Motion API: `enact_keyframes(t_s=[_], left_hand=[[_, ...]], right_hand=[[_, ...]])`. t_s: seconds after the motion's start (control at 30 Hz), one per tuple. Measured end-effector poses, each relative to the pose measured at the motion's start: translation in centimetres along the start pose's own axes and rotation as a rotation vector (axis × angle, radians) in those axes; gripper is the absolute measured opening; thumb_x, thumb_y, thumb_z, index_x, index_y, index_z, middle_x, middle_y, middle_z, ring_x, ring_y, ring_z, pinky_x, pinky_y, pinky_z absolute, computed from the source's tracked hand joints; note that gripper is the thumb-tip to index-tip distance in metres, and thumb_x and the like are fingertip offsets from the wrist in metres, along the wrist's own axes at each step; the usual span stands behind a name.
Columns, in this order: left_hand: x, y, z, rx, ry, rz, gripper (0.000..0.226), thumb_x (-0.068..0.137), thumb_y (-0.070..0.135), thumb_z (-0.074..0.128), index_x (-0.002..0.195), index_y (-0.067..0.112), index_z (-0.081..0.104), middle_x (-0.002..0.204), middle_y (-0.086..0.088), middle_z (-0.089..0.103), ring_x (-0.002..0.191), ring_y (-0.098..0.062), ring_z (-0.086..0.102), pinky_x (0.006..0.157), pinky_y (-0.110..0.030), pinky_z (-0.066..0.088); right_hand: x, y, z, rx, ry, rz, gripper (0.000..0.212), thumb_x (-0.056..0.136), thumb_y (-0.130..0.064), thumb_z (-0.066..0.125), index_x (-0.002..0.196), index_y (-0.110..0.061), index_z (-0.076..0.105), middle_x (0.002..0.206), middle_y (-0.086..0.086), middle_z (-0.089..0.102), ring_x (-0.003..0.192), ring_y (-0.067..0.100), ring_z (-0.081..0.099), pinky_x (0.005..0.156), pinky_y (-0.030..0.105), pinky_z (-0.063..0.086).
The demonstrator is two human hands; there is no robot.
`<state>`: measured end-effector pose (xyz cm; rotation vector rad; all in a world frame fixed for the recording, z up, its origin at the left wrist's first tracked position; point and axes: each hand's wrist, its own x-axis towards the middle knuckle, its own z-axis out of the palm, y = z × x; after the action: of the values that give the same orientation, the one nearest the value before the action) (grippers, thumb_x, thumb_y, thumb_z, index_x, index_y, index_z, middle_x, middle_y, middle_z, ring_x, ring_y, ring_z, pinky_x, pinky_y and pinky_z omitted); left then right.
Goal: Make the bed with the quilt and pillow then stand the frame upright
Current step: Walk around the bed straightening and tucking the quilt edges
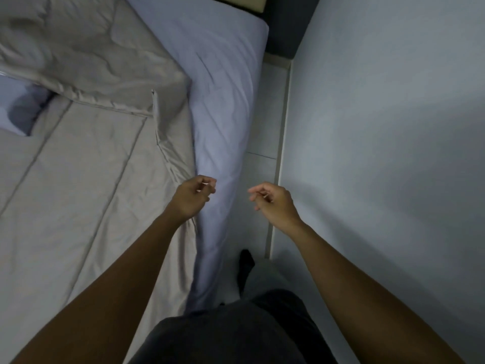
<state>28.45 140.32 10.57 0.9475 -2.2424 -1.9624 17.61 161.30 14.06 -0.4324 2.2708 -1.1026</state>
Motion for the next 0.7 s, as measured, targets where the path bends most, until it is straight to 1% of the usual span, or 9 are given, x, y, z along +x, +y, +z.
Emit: enact_keyframes(t_s=[0.07, 0.13, 0.17, 0.23, 0.3, 0.4, 0.47, 0.63, 0.7], left_hand=[[3.1, 0.6, -0.3, 0.01, 0.033, -0.05, 0.009, 0.098, 0.022, 0.058, 0.099, 0.026, 0.066, 0.096, -0.004, 0.071, 0.094, -0.02, 0.068, 0.078, -0.025, 0.057], [5.5, 1.4, -0.5, 0.021, 0.045, -0.115, 0.01, 0.098, 0.024, 0.058, 0.105, 0.021, 0.065, 0.099, -0.004, 0.07, 0.093, -0.017, 0.068, 0.068, -0.015, 0.052], [7.5, 2.0, -0.6, 0.023, 0.054, -0.152, 0.016, 0.099, 0.028, 0.057, 0.11, 0.018, 0.064, 0.101, -0.005, 0.07, 0.091, -0.016, 0.067, 0.063, -0.013, 0.048], [11.6, 4.0, -0.9, 0.039, 0.057, -0.205, 0.029, 0.1, 0.036, 0.053, 0.119, 0.015, 0.06, 0.107, -0.006, 0.068, 0.087, -0.014, 0.065, 0.061, -0.015, 0.045], [16.0, 6.4, -1.3, 0.05, 0.054, -0.244, 0.034, 0.099, 0.044, 0.05, 0.119, 0.017, 0.057, 0.111, -0.007, 0.068, 0.09, -0.019, 0.066, 0.064, -0.021, 0.047], [22.4, 9.8, -1.9, 0.072, 0.08, -0.283, 0.033, 0.097, 0.05, 0.05, 0.113, 0.022, 0.057, 0.11, -0.006, 0.068, 0.098, -0.03, 0.068, 0.08, -0.035, 0.054], [26.5, 11.8, -2.0, 0.069, 0.112, -0.267, 0.032, 0.096, 0.051, 0.053, 0.11, 0.023, 0.059, 0.107, -0.005, 0.069, 0.098, -0.029, 0.069, 0.088, -0.041, 0.056], [33.5, 15.3, -1.5, 0.064, 0.164, -0.253, 0.033, 0.097, 0.048, 0.053, 0.112, 0.02, 0.062, 0.105, -0.004, 0.072, 0.092, -0.028, 0.071, 0.079, -0.035, 0.052], [35.5, 15.7, -1.1, 0.037, 0.168, -0.263, 0.034, 0.096, 0.048, 0.054, 0.112, 0.019, 0.064, 0.105, -0.005, 0.072, 0.092, -0.029, 0.071, 0.071, -0.03, 0.051]], right_hand=[[4.2, -0.5, -0.7, -0.005, -0.044, -0.01, 0.023, 0.093, -0.006, 0.057, 0.102, -0.018, 0.074, 0.092, -0.002, 0.075, 0.076, 0.022, 0.072, 0.075, 0.025, 0.058], [7.7, -0.9, -1.2, -0.016, -0.082, -0.021, 0.022, 0.093, -0.005, 0.057, 0.101, -0.017, 0.075, 0.09, -0.001, 0.075, 0.075, 0.024, 0.072, 0.073, 0.023, 0.058], [10.4, -1.3, -1.6, -0.021, -0.108, -0.031, 0.022, 0.093, -0.005, 0.057, 0.101, -0.016, 0.075, 0.089, 0.0, 0.075, 0.074, 0.025, 0.072, 0.073, 0.024, 0.058], [15.8, -1.9, -2.6, -0.04, -0.161, -0.061, 0.023, 0.092, -0.004, 0.058, 0.097, -0.018, 0.075, 0.086, 0.001, 0.075, 0.072, 0.027, 0.071, 0.075, 0.03, 0.059], [21.2, -2.8, -4.1, -0.062, -0.191, -0.077, 0.028, 0.09, -0.006, 0.059, 0.09, -0.03, 0.074, 0.082, -0.003, 0.075, 0.068, 0.025, 0.071, 0.076, 0.037, 0.061], [28.4, -4.4, -6.9, -0.085, -0.224, -0.082, 0.031, 0.089, -0.009, 0.06, 0.086, -0.037, 0.072, 0.083, -0.002, 0.075, 0.068, 0.024, 0.072, 0.078, 0.045, 0.061], [32.6, -5.7, -8.8, -0.095, -0.232, -0.077, 0.029, 0.09, -0.011, 0.059, 0.087, -0.037, 0.072, 0.084, -0.001, 0.076, 0.068, 0.022, 0.072, 0.079, 0.044, 0.061], [40.6, -7.8, -12.2, -0.098, -0.229, -0.108, 0.029, 0.087, -0.013, 0.058, 0.085, -0.038, 0.072, 0.081, -0.007, 0.076, 0.071, 0.02, 0.073, 0.079, 0.041, 0.062], [42.8, -8.3, -13.0, -0.096, -0.246, -0.109, 0.028, 0.088, -0.013, 0.058, 0.087, -0.036, 0.073, 0.082, -0.007, 0.076, 0.07, 0.019, 0.072, 0.078, 0.039, 0.062]])
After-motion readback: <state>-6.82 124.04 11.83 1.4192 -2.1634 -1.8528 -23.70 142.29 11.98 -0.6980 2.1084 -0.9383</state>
